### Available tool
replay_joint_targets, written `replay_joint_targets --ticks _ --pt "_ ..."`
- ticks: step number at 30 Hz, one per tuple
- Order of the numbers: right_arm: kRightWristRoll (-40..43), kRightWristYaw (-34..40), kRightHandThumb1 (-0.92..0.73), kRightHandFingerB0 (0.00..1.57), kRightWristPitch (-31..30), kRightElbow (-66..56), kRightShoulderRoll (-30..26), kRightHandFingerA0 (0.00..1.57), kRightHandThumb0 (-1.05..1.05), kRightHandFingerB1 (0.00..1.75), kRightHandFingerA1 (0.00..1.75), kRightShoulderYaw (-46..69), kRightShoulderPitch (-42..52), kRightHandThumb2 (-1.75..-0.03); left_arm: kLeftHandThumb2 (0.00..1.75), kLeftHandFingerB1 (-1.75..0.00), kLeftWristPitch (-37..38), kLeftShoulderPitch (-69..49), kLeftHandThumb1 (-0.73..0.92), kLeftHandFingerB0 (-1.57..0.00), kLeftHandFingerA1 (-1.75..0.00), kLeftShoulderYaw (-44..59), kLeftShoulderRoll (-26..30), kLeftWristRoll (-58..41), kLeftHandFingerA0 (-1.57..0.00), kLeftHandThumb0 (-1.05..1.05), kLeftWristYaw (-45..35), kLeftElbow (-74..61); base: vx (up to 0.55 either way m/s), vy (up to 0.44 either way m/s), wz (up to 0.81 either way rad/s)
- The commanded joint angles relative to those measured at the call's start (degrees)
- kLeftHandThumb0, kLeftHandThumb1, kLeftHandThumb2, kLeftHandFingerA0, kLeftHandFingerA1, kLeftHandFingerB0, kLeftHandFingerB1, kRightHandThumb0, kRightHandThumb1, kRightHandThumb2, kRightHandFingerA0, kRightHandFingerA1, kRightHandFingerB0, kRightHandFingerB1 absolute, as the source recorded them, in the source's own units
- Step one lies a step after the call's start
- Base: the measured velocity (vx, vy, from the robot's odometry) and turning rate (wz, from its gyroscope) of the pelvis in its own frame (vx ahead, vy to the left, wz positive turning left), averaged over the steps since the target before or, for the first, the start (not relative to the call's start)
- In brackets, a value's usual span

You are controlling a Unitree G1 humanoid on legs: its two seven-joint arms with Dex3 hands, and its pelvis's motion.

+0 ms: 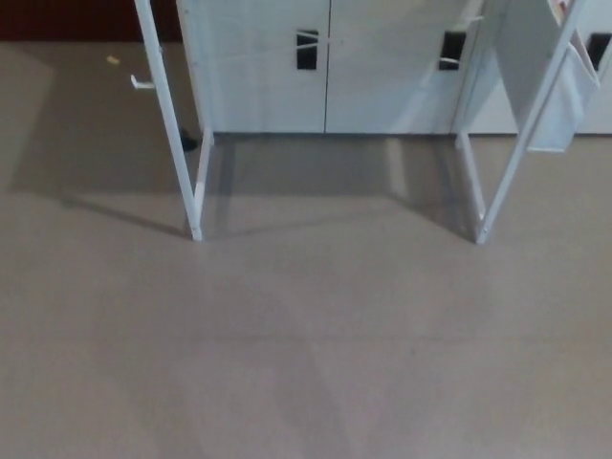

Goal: The robot walks towards a file tray kept in the middle of a desk and uses its right hand to grab a tray and pulls it out towards itself

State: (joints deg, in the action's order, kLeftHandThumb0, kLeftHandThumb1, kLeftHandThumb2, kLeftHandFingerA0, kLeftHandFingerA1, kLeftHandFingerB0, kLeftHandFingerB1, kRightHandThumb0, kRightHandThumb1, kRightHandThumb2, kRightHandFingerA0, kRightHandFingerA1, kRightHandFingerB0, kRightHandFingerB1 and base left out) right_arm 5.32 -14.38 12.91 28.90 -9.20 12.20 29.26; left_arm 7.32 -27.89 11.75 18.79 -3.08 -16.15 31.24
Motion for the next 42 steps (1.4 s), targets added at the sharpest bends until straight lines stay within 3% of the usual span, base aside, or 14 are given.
replay_joint_targets --ticks 1,16,17,18,19,26,27,30,31,32,35,37,38,42 --pt "0.00 0.70 -0.44 0.37 2.25 1.82 -0.46 0.54 -0.44 0.52 0.60 0.39 -0.96 -0.76 0.68 -0.34 1.47 0.36 0.63 -0.16 -0.38 -0.42 1.00 1.23 -0.17 -0.36 0.70 0.12 0.51 -0.363 -0.77" --pt "0.11 1.02 -0.46 0.36 1.62 0.26 0.19 0.52 -0.42 0.51 0.60 -0.17 0.56 -0.74 0.69 -0.35 3.37 1.05 0.64 -0.15 -0.39 -0.71 1.33 1.64 -0.16 -0.37 0.86 3.06 0.33 -0.078 0.10" --pt "0.27 1.07 -0.57 0.41 1.17 0.12 0.29 0.58 -0.34 0.42 0.52 -0.09 0.54 -0.56 0.70 -0.35 3.38 1.13 0.63 -0.16 -0.39 -0.77 1.35 1.63 -0.16 -0.38 1.02 3.24 0.55 -0.028 -0.63" --pt "0.23 1.30 -0.46 0.36 0.56 -0.15 0.40 0.53 -0.41 0.50 0.59 -0.07 0.48 -0.74 0.68 -0.35 3.24 1.20 0.63 -0.17 -0.38 -0.85 1.45 1.65 -0.18 -0.38 1.13 3.06 0.54 -0.019 -0.41" --pt "-0.10 1.61 -0.45 0.36 0.36 -0.51 0.42 0.54 -0.42 0.51 0.60 -0.17 0.54 -0.75 0.69 -0.35 2.93 1.16 0.64 -0.15 -0.39 -0.91 1.53 1.57 -0.16 -0.37 1.11 2.45 0.55 -0.016 -0.01" --pt "0.77 0.26 -0.46 0.37 3.22 3.31 0.55 0.53 -0.41 0.51 0.60 0.27 -0.33 -0.74 0.69 -0.35 3.62 0.77 0.64 -0.16 -0.39 -1.15 2.06 1.72 -0.17 -0.37 1.03 2.47 0.27 -0.077 0.09" --pt "0.64 0.18 -0.57 0.41 3.06 2.97 0.43 0.58 -0.35 0.42 0.51 0.16 -0.07 -0.56 0.69 -0.35 3.67 0.83 0.64 -0.16 -0.39 -1.05 1.94 1.51 -0.17 -0.37 1.06 2.66 0.32 -0.198 0.24" --pt "0.59 0.12 -0.57 0.41 4.31 5.61 0.30 0.58 -0.36 0.42 0.52 0.37 -1.60 -0.56 0.69 -0.35 3.24 1.37 0.63 -0.16 -0.39 -1.21 2.02 1.59 -0.18 -0.37 1.17 2.61 0.43 -0.222 0.26" --pt "0.35 0.39 -0.46 0.37 3.92 4.71 0.37 0.53 -0.43 0.51 0.59 0.29 -1.25 -0.74 0.68 -0.35 3.66 1.54 0.63 -0.18 -0.39 -1.22 2.04 1.70 -0.19 -0.38 1.36 3.08 0.47 -0.386 0.50" --pt "-0.10 0.91 -0.57 0.41 3.49 3.64 0.39 0.59 -0.37 0.42 0.51 0.07 -0.85 -0.57 0.69 -0.36 3.71 1.51 0.63 -0.17 -0.40 -1.17 2.07 1.49 -0.18 -0.37 1.05 3.01 0.45 -0.369 0.85" --pt "-0.16 0.96 -0.57 0.43 3.65 3.64 0.30 0.61 -0.36 0.42 0.52 0.01 -0.86 -0.56 0.69 -0.36 3.39 1.48 0.64 -0.17 -0.39 -1.15 2.11 1.24 -0.18 -0.37 0.76 2.63 0.35 -0.248 0.12" --pt "0.35 0.73 -0.57 0.42 3.21 3.89 0.42 0.61 -0.35 0.42 0.51 0.19 -1.09 -0.56 0.70 -0.36 3.26 1.29 0.63 -0.16 -0.39 -1.10 2.10 0.98 -0.17 -0.38 0.50 2.10 0.26 -0.131 -0.04" --pt "0.44 0.56 -0.46 0.37 3.45 4.57 0.37 0.54 -0.43 0.50 0.59 0.26 -1.37 -0.74 0.70 -0.36 3.02 1.20 0.64 -0.16 -0.39 -1.11 2.12 0.91 -0.17 -0.38 0.38 1.67 0.21 -0.076 -0.04" --pt "0.09 0.77 -0.46 0.37 3.60 5.37 0.22 0.54 -0.44 0.50 0.59 0.16 -1.68 -0.75 0.69 -0.35 2.36 0.88 0.65 -0.16 -0.39 -1.01 2.07 0.70 -0.17 -0.36 0.20 0.59 0.20 -0.014 -0.09"
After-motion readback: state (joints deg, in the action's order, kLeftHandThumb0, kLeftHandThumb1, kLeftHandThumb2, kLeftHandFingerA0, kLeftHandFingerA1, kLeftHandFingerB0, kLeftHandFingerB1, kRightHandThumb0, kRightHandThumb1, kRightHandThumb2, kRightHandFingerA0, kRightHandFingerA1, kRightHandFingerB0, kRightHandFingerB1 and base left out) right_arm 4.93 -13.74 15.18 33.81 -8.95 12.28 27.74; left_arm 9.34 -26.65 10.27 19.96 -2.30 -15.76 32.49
